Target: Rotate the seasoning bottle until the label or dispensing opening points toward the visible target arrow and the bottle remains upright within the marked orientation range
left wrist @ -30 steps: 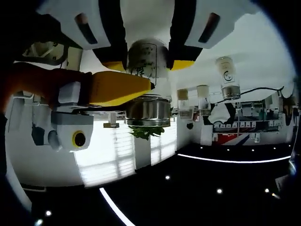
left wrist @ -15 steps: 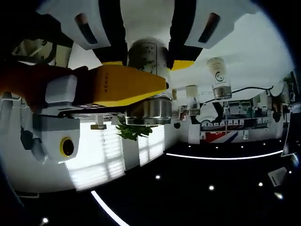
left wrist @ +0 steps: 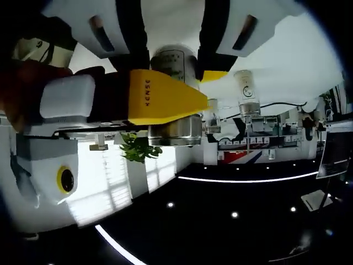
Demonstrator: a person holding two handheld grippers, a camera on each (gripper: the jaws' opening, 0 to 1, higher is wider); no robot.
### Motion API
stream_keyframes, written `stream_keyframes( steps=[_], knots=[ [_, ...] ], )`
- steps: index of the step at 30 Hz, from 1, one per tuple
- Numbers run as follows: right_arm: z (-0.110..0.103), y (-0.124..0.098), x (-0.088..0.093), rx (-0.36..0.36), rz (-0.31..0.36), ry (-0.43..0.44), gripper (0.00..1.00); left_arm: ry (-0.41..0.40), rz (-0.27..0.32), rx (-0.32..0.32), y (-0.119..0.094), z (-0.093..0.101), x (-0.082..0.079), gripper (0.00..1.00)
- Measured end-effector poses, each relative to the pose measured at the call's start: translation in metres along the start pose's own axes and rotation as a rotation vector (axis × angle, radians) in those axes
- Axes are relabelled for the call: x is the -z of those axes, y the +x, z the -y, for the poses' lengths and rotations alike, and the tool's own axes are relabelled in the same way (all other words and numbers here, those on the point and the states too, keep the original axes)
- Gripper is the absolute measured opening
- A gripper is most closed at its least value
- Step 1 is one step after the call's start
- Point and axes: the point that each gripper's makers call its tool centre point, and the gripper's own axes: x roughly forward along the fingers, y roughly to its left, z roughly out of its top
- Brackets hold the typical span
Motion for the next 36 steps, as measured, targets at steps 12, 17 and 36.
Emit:
stream_keyframes(
  steps=[12,17,36],
  knots=[
    [0.003,-0.006,-0.006,-0.072,0.022,0.042,0.31,-0.011,0.055,0.117,-0.001,0.006,-0.010,0.37],
    [0.002,-0.006,-0.010,-0.128,0.023,0.040,0.31,0.004,0.050,0.178,-0.002,0.008,-0.012,0.36],
    [-0.008,0.005,0.000,-0.163,-0.054,0.044,0.32,-0.042,0.001,0.150,-0.003,-0.006,-0.003,0.36]
  ],
)
